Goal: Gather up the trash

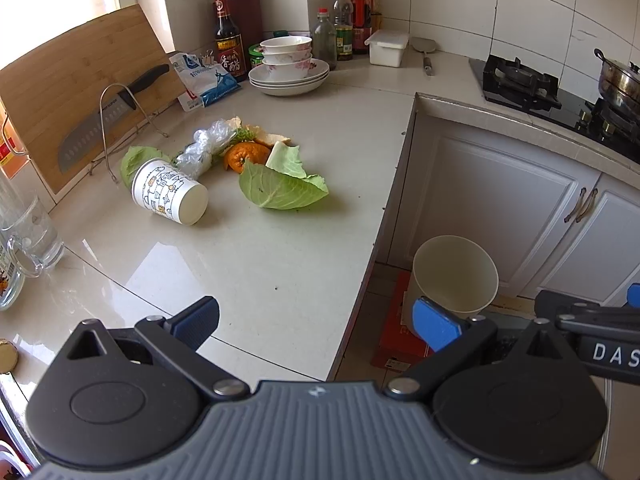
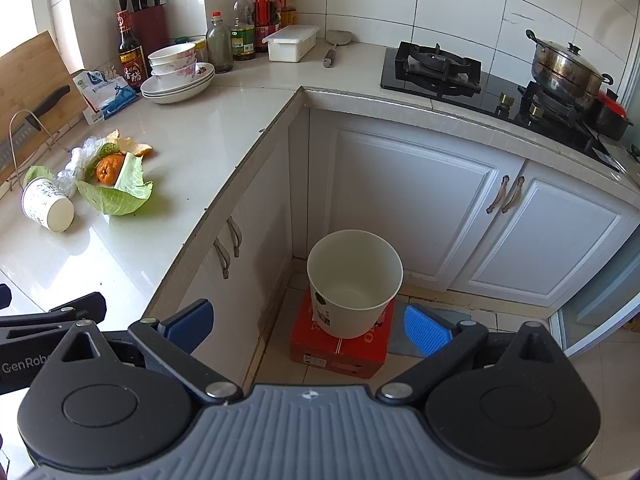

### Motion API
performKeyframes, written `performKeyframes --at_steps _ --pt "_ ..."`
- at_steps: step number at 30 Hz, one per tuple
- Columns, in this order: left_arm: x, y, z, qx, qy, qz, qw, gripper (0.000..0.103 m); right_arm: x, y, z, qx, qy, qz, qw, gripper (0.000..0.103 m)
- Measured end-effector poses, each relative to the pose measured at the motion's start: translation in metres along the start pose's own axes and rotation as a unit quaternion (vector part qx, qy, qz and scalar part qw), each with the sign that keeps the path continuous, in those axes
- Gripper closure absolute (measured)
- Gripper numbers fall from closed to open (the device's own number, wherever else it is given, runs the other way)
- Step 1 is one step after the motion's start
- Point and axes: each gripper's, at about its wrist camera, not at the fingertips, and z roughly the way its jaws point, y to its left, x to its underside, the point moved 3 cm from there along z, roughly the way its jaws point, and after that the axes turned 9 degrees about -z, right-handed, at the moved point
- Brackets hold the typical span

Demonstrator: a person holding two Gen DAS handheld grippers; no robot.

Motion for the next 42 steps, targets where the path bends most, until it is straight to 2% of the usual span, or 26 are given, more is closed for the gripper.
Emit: performKeyframes --at_steps 42 --pt "-0.0003 0.0002 -0.0007 0.002 -0.001 -0.001 1.0000 0.001 -0.0035 0.0001 -0.0021 0.003 -0.006 -0.003 1.000 0.000"
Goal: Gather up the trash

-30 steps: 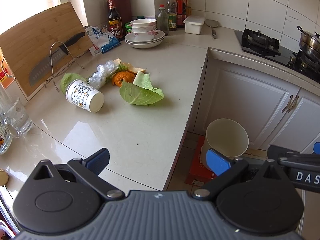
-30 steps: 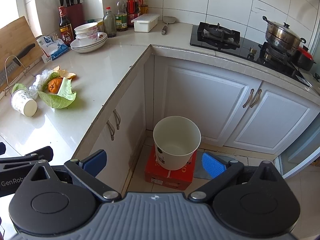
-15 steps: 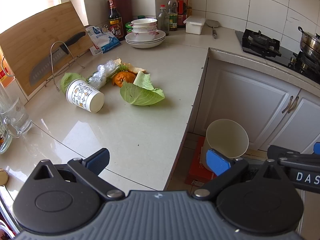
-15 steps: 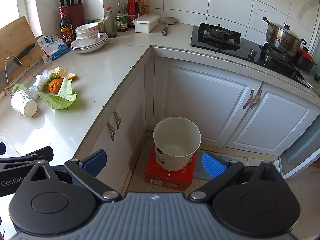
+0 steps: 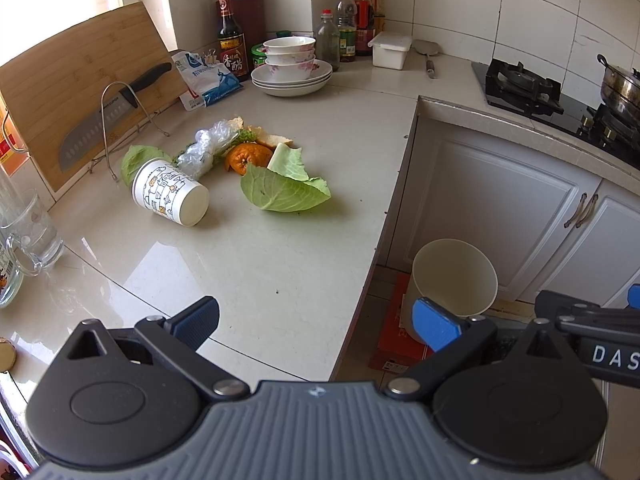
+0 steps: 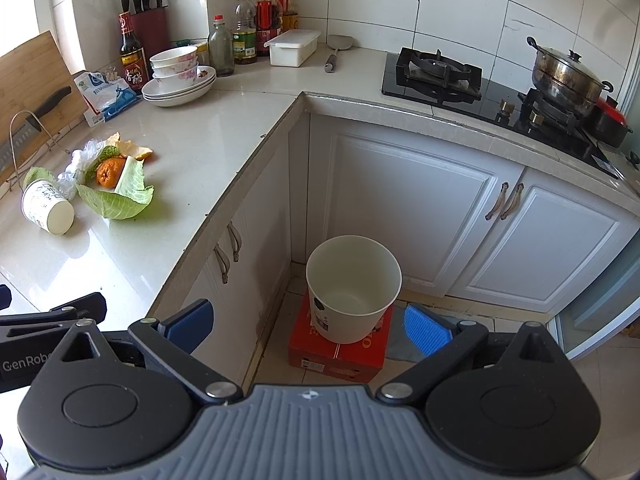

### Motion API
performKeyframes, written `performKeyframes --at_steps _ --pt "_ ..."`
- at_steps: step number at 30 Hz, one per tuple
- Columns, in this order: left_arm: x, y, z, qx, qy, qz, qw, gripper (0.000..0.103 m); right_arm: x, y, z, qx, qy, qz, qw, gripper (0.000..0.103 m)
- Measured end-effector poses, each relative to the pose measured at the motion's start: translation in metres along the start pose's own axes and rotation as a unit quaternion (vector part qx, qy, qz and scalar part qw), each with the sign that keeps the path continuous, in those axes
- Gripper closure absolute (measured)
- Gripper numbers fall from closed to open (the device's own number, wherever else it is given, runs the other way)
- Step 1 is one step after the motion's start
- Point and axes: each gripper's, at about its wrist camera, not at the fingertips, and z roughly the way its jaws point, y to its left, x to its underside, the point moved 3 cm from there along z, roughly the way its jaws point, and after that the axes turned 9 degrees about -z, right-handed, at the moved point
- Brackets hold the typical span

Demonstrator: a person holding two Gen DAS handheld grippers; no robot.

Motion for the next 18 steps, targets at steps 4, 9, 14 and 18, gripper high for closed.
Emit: performKeyframes --at_steps 4,9,14,18 --pt "-0.0002 0.0001 0.0001 0.000 0.000 0.000 1.0000 0.001 -0.0007 0.0000 0.0001 0.000 0.000 0.000 1.000 0.000" --pt "0.0000 0.0003 0.0006 0.000 0.000 0.000 1.0000 0.001 -0.0010 -0.0001 0.0003 0.001 0.000 0.000 1.000 0.000" --pt "-0.0019 0.0015 0.0022 0.001 0.001 -0.002 1.0000 0.001 -0.0006 0.0006 0.0005 0.001 0.000 0.000 1.000 0.000" --pt "-0.0021 0.0017 0.0027 0.001 0.002 -0.003 1.0000 0.001 -0.0006 0.0008 0.0006 0.001 0.000 0.000 1.000 0.000"
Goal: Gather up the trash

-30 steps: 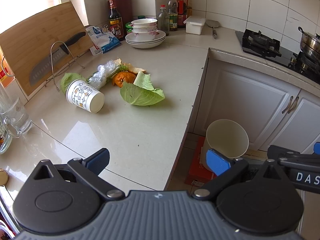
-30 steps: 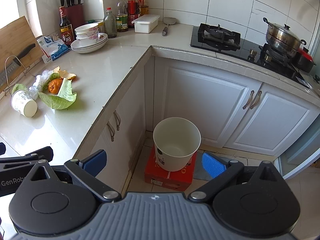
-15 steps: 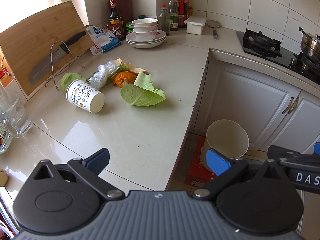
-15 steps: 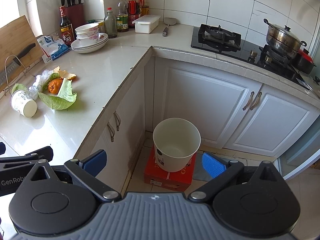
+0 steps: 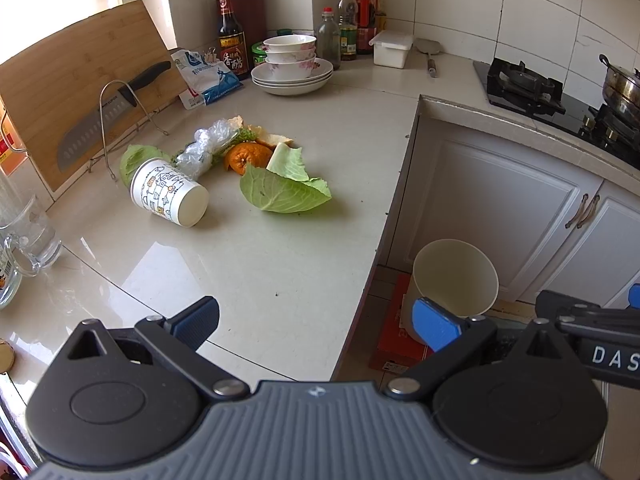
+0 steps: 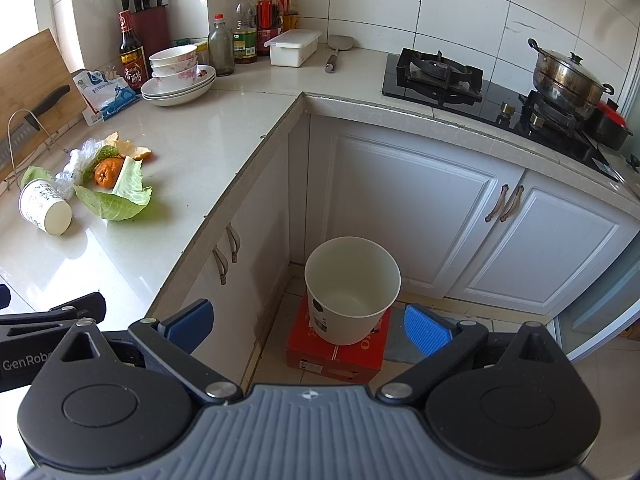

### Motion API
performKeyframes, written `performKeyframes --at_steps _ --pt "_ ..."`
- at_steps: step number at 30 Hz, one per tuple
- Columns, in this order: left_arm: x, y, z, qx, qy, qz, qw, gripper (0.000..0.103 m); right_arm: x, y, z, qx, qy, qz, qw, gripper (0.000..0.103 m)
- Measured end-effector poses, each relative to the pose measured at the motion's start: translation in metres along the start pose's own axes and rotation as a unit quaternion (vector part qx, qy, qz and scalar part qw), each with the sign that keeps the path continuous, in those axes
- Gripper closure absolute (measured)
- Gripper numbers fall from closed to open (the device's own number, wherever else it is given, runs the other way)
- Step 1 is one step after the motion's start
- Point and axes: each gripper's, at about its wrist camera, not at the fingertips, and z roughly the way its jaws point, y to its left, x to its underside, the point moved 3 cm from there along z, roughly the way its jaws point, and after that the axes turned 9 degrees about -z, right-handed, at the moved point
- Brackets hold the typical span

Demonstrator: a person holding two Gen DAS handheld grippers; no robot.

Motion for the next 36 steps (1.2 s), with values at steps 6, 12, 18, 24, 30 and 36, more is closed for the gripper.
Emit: performKeyframes --at_steps 6,12,18,24,30,36 --pt "0.000 0.000 0.001 0.000 0.000 0.000 1.0000 0.001 0.000 0.000 0.000 0.000 0.000 0.000 1.000 0.000" --pt "-0.004 -0.002 0.007 -0.002 0.001 -0.005 1.0000 0.001 -0.007 -0.002 0.007 -0.001 0.000 -0.006 1.000 0.000" --pt "-0.010 -0.005 0.011 -0.002 0.001 -0.010 0.9999 0.001 -0.015 -0.002 0.011 -0.004 -0.006 -0.013 1.000 0.000" --pt "-0.018 -0.010 0.016 0.003 -0.004 -0.012 0.9999 0.001 -0.028 -0.006 0.015 -0.009 -0.023 -0.022 0.999 0.000" --pt "-0.031 -0.017 0.023 -0.001 -0.020 -0.020 0.9996 0.001 -0.046 -0.017 0.022 -0.025 -0.048 -0.028 0.998 0.000" --pt "-0.045 -0.019 0.037 -0.006 -0.022 -0.042 0.9989 0.001 -0.071 -0.029 0.038 -0.060 -0.084 -0.056 0.993 0.000"
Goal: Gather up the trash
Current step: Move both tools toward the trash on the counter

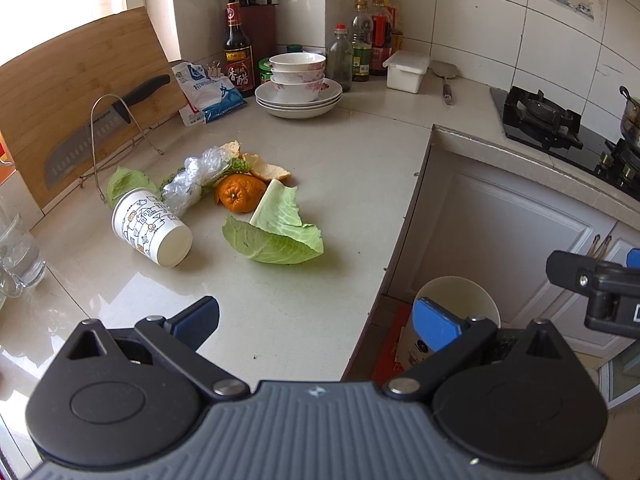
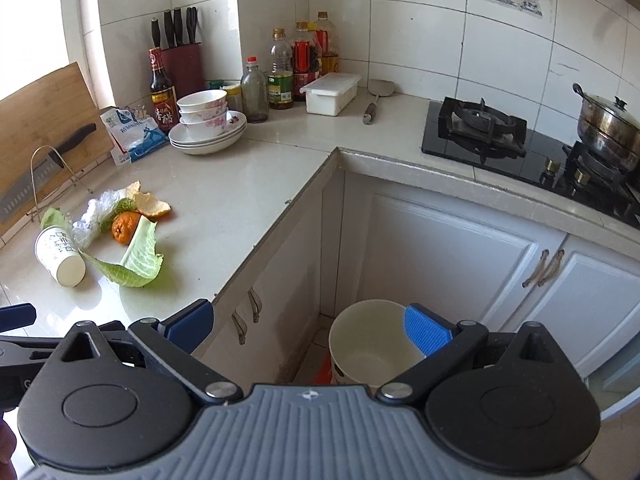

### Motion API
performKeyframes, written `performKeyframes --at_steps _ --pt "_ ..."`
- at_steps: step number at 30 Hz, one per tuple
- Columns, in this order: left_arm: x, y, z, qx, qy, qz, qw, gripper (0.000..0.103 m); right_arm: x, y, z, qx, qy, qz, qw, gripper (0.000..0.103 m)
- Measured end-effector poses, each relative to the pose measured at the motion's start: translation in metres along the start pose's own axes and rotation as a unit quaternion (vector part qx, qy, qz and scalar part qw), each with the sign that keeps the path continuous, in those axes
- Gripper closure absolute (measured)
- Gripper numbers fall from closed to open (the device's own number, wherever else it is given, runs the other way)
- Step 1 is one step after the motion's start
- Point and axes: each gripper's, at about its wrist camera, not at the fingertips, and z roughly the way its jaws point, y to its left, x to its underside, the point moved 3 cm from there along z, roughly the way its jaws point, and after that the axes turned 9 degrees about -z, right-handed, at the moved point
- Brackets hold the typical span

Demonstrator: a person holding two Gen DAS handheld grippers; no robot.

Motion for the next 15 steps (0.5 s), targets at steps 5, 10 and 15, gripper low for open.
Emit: performKeyframes --at_steps 5,10,15 --pt "-0.013 -0.004 0.017 -0.023 -0.003 -0.018 0.9996 0.001 -0.022 -0.017 0.022 -0.033 -0.027 -0.047 0.998 0.000" --pt "-0.021 -0.009 0.028 -0.055 -0.016 -0.035 0.9978 0.001 -0.046 -0.038 0.045 -0.096 -0.075 -0.098 0.988 0.000" --pt "-0.024 -0.009 0.028 -0.074 -0.032 -0.078 0.9937 0.001 -0.059 -0.046 0.081 -0.197 -0.081 -0.160 0.964 0.000"
